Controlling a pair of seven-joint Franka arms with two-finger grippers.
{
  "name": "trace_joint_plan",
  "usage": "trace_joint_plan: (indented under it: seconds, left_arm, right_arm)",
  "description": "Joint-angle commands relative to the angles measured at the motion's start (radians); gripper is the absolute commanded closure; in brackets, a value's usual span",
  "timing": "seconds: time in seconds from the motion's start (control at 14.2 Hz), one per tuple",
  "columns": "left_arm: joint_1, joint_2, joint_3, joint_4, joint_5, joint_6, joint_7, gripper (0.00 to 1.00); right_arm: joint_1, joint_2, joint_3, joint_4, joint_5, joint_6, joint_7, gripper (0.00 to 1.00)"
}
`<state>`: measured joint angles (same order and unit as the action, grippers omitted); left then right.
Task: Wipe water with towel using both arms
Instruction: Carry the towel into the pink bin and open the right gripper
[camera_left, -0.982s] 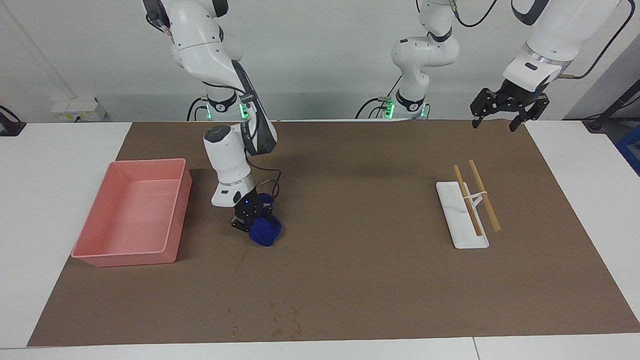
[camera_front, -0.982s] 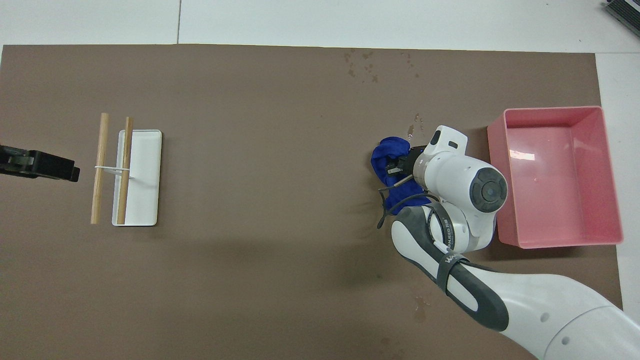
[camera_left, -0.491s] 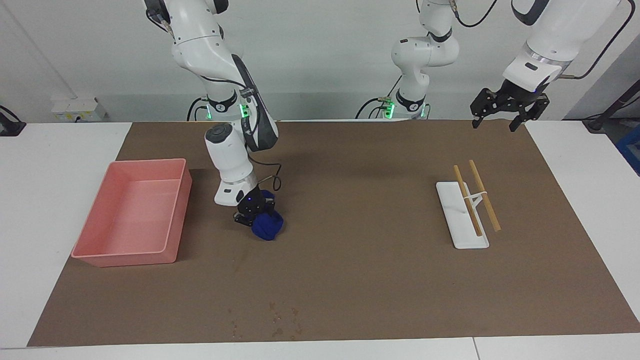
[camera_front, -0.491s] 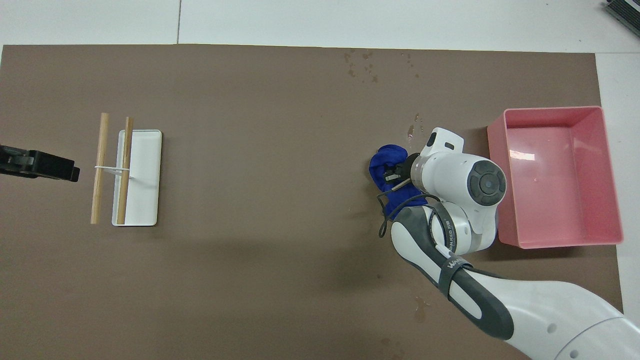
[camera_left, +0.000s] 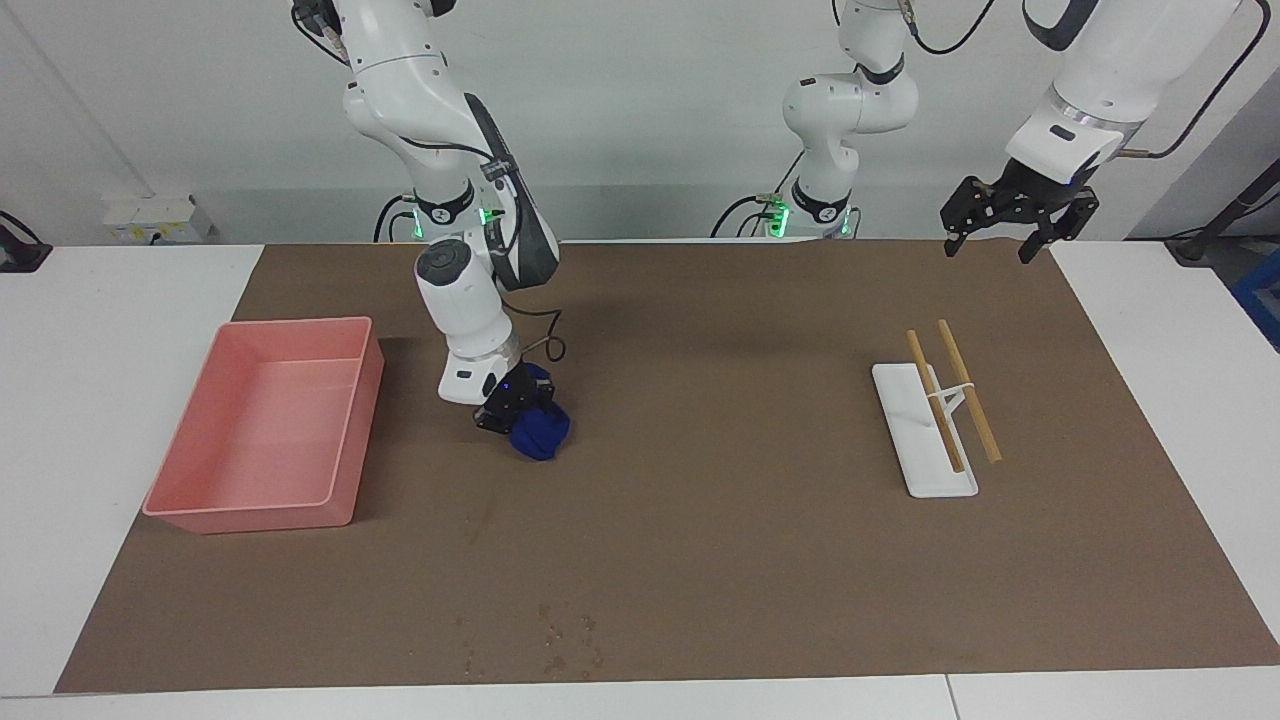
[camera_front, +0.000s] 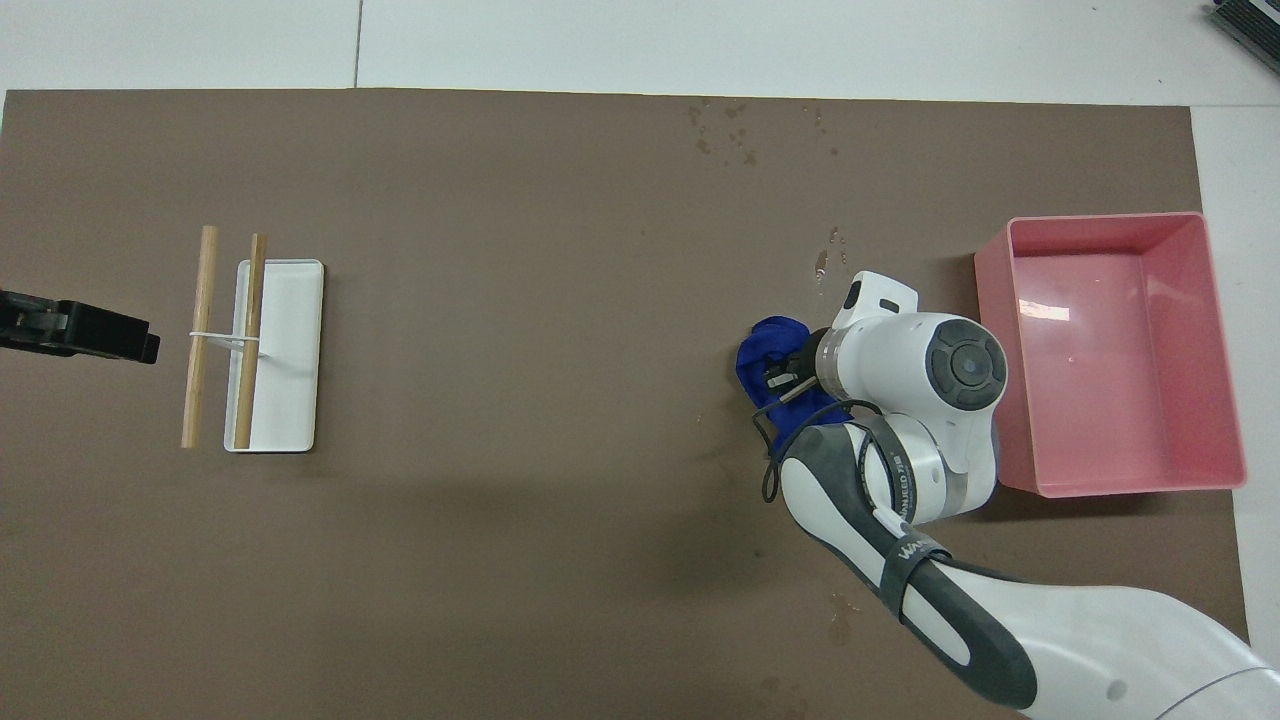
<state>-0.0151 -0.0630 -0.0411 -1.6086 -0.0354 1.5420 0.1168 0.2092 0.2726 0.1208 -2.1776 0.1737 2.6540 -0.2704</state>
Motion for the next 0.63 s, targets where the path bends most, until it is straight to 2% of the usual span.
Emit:
trace_joint_plan:
  seconds: [0.0, 0.28, 0.56]
  left_arm:
    - [0.012, -0.024, -0.009, -0.028, 0.014, 0.009, 0.014, 0.0]
    - [0.012, -0.024, -0.009, -0.028, 0.014, 0.009, 0.014, 0.0]
    - [0.012, -0.024, -0.009, -0.028, 0.014, 0.009, 0.014, 0.0]
  right_arm:
    - [0.05, 0.033, 0.014, -0.151, 0.001, -0.1, 0.045, 1.0]
    - [0.052, -0.033, 0.014, -0.174, 0.001, -0.221, 0.053, 1.0]
    - [0.081, -0.102, 0.014, -0.267, 0.001, -0.21, 0.083, 1.0]
